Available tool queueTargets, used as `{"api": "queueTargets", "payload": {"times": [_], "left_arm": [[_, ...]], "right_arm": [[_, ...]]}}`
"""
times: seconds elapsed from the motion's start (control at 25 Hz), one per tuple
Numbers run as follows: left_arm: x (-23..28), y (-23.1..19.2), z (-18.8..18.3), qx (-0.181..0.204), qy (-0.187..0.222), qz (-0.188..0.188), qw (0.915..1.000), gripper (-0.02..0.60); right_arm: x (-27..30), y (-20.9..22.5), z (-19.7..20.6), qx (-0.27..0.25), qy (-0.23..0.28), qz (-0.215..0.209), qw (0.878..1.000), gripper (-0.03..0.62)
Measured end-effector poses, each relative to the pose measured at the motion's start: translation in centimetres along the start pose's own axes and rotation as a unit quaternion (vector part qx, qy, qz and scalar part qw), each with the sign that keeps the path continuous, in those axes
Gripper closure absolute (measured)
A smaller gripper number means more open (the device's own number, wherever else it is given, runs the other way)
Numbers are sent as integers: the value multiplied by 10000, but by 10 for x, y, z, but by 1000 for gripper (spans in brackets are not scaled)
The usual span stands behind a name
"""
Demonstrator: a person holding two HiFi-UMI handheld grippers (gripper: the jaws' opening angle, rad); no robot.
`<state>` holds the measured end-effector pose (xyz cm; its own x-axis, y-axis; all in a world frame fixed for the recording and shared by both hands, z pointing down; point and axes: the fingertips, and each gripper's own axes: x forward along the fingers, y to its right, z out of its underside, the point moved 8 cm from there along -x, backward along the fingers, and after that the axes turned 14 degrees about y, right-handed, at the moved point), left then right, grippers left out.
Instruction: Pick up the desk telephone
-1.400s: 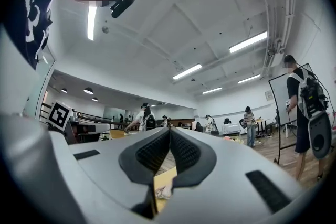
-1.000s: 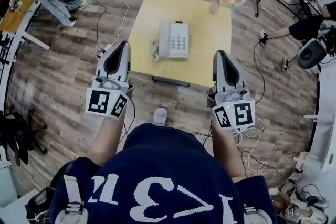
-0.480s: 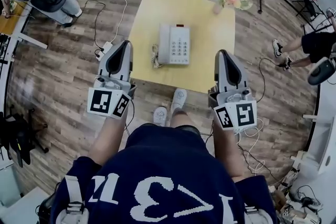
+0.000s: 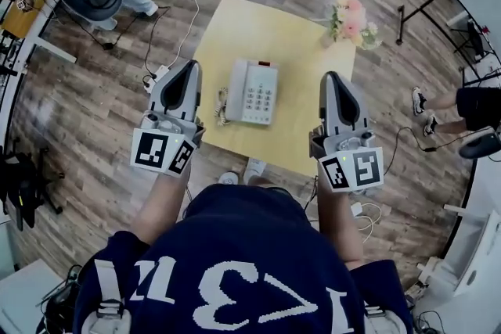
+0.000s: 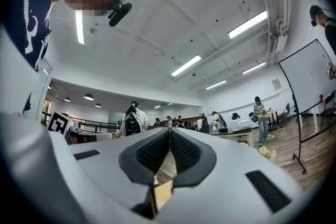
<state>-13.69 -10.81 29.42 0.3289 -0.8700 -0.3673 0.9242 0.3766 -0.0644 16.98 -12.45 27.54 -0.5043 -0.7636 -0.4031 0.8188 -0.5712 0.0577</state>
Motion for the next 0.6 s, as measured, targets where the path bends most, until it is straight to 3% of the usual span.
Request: {"api": "queueTargets", "payload": {"times": [0.36,0.6], "left_arm": [[31,2,11,129,54,-210,9997,574],[56,-5,27,-91,-149,113,9998,574]], "right_arm": [[43,31,6,-50,-8,-323,9995,568],[67,34,11,-36,20,-200,9998,568]]}}
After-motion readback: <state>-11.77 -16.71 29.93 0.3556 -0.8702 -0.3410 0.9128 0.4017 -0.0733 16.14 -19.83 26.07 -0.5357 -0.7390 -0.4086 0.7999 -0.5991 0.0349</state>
